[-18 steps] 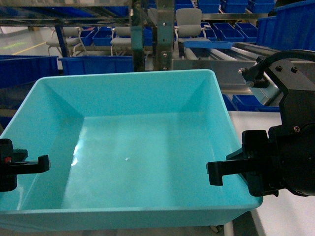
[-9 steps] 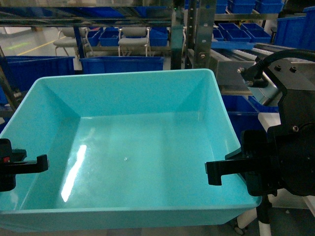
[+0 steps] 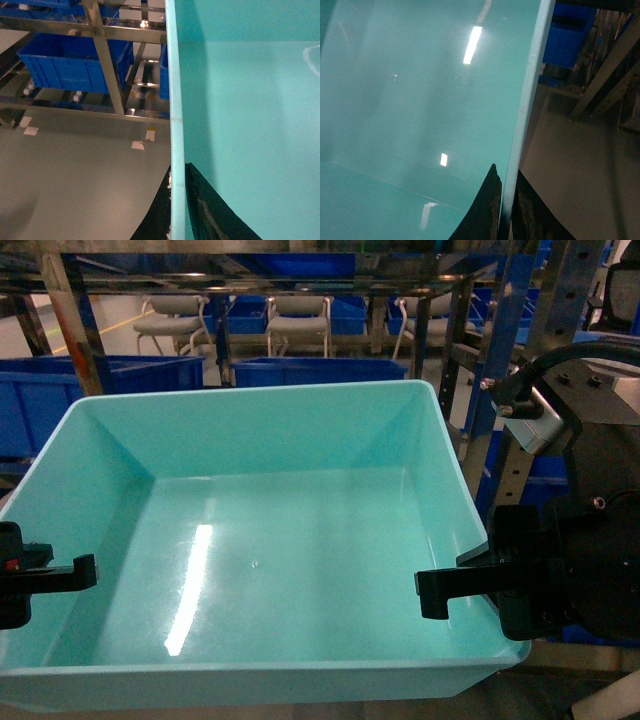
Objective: Organize blue bins on left shelf correctly
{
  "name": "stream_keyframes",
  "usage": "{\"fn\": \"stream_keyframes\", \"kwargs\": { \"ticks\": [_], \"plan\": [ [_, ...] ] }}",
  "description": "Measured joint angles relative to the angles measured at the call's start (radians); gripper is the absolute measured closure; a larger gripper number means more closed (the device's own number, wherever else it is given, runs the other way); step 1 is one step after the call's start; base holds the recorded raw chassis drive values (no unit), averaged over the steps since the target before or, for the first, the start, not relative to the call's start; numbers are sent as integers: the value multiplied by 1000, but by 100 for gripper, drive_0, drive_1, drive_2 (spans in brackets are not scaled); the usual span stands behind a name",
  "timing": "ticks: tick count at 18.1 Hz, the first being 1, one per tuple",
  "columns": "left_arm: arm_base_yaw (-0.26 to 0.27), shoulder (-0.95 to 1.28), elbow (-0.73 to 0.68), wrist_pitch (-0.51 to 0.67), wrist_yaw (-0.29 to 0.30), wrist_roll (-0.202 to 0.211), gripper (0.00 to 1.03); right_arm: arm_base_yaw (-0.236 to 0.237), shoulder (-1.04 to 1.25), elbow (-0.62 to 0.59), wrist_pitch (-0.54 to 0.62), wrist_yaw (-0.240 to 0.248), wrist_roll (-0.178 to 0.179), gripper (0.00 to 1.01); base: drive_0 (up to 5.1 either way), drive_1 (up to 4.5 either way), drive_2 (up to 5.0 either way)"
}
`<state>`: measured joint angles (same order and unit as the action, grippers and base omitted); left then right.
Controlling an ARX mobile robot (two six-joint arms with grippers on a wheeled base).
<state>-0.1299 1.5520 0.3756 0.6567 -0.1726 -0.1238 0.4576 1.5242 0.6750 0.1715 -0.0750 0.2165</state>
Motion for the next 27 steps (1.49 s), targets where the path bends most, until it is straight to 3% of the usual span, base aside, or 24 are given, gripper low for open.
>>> {"fn": "stream_keyframes", "kwargs": {
  "ticks": [6, 27],
  "plan": [
    [0, 0, 0, -5, 0, 0, 98, 0, 0, 0, -2, 0, 0, 98, -489, 242, 242],
    [-2, 1, -2, -3, 0, 0, 98, 0, 0, 0, -3, 0, 0, 98, -20, 143, -182]
  ]
}}
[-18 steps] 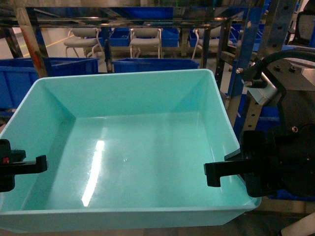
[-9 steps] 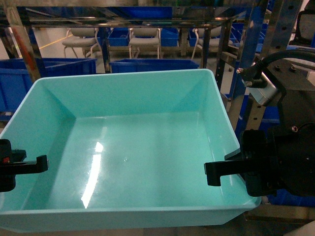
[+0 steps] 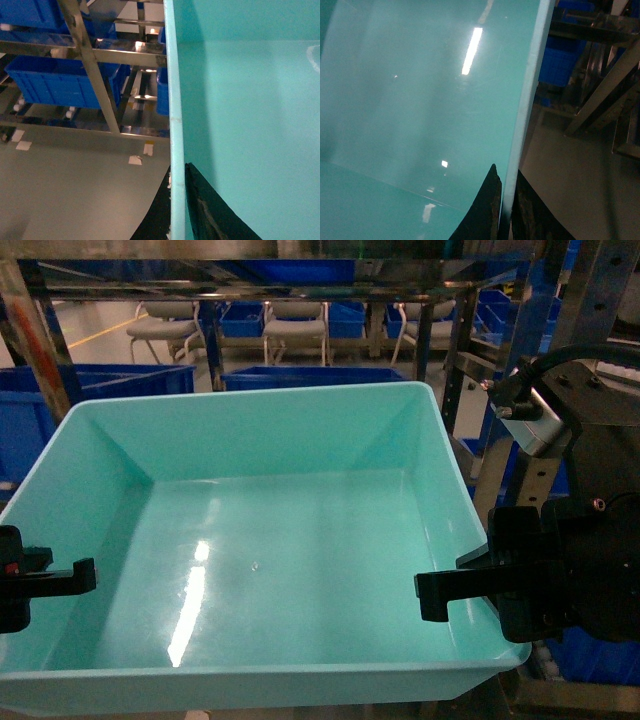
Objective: Organize blue bins on left shelf correctly
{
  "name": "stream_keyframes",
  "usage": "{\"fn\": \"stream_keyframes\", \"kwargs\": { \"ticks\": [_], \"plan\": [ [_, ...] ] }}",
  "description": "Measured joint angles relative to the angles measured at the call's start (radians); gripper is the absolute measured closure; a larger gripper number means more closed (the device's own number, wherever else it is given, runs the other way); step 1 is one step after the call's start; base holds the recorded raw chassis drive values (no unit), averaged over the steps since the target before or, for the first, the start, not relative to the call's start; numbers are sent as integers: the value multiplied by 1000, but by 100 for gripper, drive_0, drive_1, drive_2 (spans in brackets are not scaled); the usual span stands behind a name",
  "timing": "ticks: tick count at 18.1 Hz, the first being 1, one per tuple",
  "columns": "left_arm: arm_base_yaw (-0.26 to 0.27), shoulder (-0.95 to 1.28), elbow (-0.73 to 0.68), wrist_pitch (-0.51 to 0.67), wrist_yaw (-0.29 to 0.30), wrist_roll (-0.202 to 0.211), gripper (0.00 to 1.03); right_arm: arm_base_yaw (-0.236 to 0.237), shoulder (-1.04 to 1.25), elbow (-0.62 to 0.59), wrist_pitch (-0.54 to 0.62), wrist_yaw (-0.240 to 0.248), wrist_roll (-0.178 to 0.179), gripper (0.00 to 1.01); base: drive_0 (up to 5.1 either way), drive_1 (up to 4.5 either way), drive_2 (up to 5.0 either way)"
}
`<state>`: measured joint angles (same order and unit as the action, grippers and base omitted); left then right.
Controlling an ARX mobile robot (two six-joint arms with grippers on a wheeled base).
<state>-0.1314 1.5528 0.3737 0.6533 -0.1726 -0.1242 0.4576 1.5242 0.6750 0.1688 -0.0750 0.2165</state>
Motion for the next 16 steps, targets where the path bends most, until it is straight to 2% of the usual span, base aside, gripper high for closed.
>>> {"fn": "stream_keyframes", "kwargs": {
  "ticks": [10, 13, 16],
  "plan": [
    [-3, 0, 1, 5, -2, 0, 98, -6, 0, 0, 1, -1, 0, 98, -3, 395, -401],
    [-3, 0, 2, 6, -1, 0, 98, -6, 0, 0, 4, -3, 0, 98, -346, 382, -48],
    [2, 0, 2, 2, 0, 0, 98, 0, 2, 0, 3, -3, 0, 98, 0, 0, 0]
  ]
}}
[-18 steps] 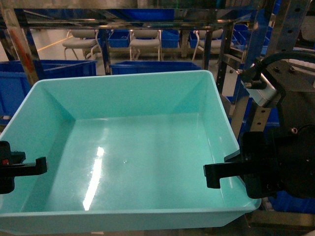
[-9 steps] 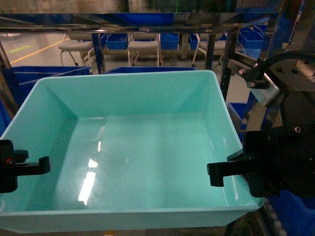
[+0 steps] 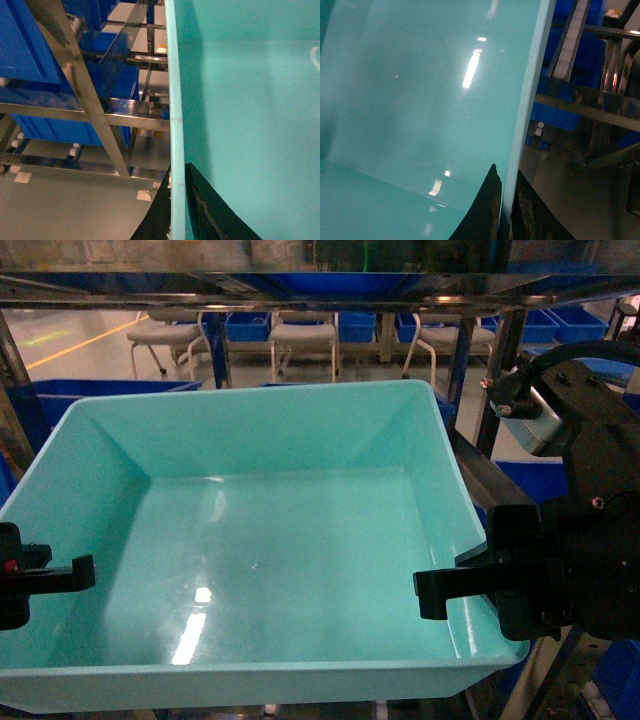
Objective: Organize blue bins on left shelf correctly
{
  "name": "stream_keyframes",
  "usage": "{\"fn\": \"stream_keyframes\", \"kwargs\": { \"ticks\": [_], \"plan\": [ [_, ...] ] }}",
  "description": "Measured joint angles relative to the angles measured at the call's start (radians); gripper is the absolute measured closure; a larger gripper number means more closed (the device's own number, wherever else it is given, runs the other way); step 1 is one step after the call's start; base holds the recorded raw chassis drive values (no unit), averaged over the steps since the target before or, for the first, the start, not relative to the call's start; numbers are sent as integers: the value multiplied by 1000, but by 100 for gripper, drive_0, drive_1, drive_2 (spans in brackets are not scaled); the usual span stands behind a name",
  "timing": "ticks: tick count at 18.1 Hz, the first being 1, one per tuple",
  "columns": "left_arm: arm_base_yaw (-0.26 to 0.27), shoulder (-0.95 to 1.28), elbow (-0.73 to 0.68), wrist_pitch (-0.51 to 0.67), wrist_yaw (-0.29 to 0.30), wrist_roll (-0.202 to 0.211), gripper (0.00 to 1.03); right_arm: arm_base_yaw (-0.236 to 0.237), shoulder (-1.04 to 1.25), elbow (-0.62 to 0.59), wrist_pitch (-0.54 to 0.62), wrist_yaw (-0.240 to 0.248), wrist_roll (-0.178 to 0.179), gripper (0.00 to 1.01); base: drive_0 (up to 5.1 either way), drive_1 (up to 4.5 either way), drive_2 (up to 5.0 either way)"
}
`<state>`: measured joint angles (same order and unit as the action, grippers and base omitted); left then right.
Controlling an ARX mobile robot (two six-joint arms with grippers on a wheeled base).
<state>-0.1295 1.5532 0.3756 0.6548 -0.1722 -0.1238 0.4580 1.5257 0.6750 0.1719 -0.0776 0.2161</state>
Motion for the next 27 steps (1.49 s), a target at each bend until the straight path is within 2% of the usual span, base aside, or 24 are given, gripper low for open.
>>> {"fn": "stream_keyframes", "kwargs": {
  "ticks": [10, 25, 27],
  "plan": [
    [-1, 0, 0, -3, 0, 0, 98, -1, 0, 0, -3, 1, 0, 98, -18, 332, -367],
    [-4, 2, 0, -2, -1, 1, 98, -1, 3, -1, -3, 3, 0, 98, 0, 0, 0],
    [-4, 2, 0, -1, -1, 1, 98, -1, 3, -1, -2, 3, 0, 98, -5, 389, -399]
  ]
}}
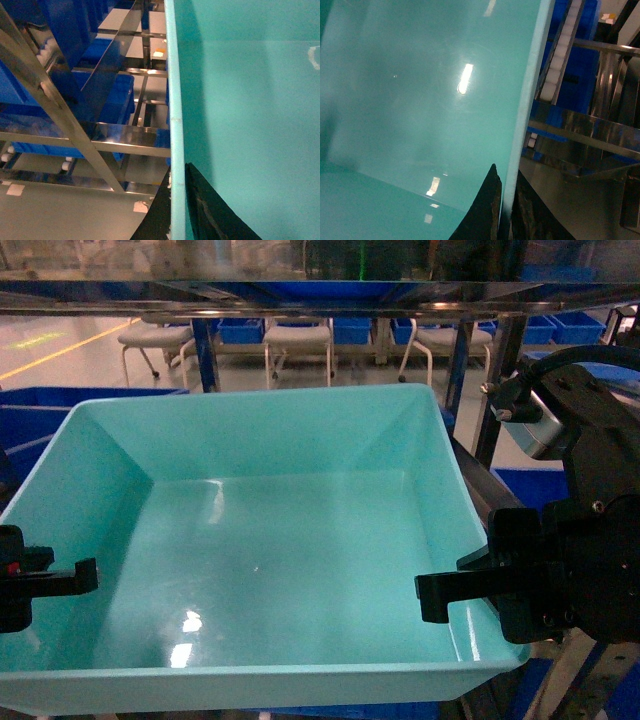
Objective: Organize blue bins on left shelf correctly
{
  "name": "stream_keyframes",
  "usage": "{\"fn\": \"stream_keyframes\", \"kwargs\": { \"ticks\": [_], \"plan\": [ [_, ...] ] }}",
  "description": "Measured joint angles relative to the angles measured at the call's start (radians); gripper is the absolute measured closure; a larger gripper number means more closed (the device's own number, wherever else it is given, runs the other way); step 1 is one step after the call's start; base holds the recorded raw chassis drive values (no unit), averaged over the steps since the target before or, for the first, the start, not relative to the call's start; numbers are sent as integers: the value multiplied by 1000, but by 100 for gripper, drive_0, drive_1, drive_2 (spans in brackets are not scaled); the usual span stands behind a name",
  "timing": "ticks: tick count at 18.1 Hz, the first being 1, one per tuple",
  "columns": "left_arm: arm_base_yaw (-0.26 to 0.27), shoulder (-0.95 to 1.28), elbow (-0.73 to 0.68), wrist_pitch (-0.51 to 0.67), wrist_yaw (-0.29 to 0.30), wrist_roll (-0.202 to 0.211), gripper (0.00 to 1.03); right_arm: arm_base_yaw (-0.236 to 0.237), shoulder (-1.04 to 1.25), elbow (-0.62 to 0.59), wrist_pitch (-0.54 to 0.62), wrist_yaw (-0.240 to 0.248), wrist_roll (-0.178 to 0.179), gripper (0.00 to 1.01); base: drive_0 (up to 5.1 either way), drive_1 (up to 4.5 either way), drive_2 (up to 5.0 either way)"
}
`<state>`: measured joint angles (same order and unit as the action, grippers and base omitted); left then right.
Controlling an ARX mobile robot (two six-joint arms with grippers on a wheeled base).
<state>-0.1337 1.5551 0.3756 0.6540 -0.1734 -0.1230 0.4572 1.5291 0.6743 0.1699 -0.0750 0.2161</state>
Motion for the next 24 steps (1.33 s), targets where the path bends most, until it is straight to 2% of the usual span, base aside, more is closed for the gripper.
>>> {"fn": "stream_keyframes", "kwargs": {
  "ticks": [9, 12, 14, 15, 22, 24],
  "plan": [
    [-1, 2, 0, -2, 1, 2, 98, -2, 1, 0, -5, -3, 2, 98, -1, 43, -44],
    [-7, 16, 13, -79, 13, -3, 98, -9, 12, 9, -90, -19, 22, 98, 0, 0, 0],
    [-7, 23, 15, -92, 21, -5, 98, -14, 23, 11, -105, -24, 37, 98, 0, 0, 0],
    [0, 23, 25, -134, 37, -8, 98, -15, 23, 17, -129, -30, 54, 98, 0, 0, 0],
    [6, 23, 24, -143, 40, -10, 98, -13, 36, 21, -139, -35, 56, 98, 0, 0, 0],
    [3, 64, 56, -154, 47, -10, 98, -34, 83, 66, -177, -43, 56, 98, 0, 0, 0]
  ]
}}
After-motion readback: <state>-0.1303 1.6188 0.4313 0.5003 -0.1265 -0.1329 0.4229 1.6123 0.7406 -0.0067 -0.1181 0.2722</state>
